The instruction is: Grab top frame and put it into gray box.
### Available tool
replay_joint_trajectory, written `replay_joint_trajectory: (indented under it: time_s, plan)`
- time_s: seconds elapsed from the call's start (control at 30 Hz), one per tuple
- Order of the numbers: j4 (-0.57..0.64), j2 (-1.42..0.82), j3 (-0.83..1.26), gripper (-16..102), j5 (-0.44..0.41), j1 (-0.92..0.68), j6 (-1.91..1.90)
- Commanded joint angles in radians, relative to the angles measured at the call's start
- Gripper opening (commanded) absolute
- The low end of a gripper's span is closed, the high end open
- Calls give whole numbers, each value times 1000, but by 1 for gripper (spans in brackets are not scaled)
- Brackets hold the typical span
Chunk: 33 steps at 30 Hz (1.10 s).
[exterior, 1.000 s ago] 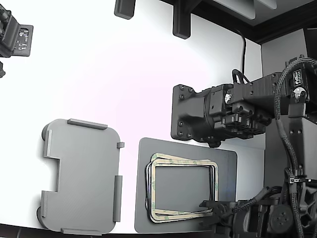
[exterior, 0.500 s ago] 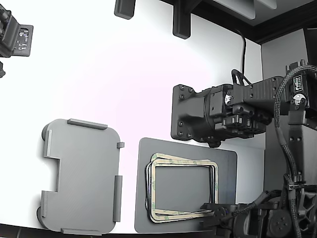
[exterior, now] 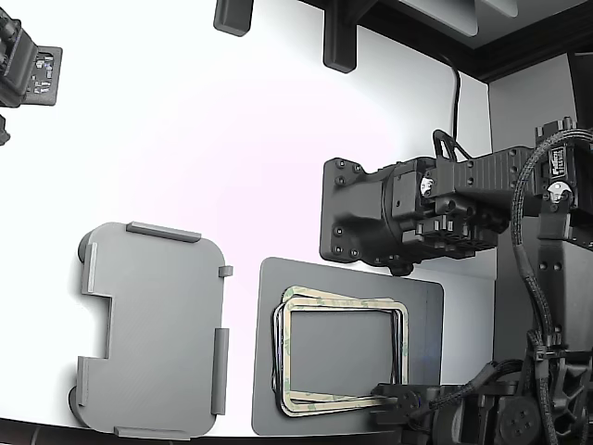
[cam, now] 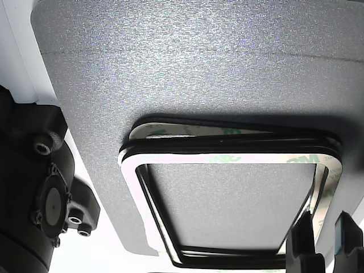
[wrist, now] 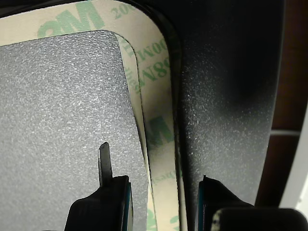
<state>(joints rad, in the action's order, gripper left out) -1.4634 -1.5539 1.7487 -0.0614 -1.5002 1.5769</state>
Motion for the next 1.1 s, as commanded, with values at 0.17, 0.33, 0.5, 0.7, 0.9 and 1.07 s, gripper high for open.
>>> replay_joint_trajectory:
  time_s: [0.17, 0.33, 0.5, 0.7, 0.9, 1.07]
  plan:
    - [15, -25, -9, 46, 5, 9, 8]
    - [26, -26, -6, 46, 6, 8, 6]
    - [32, -21, -5, 42, 6, 8, 6]
    - [43, -31, 15, 40, 8, 8, 6]
    - [64, -32, 29, 40, 6, 8, 3]
    - [74, -31, 32, 33, 5, 8, 5]
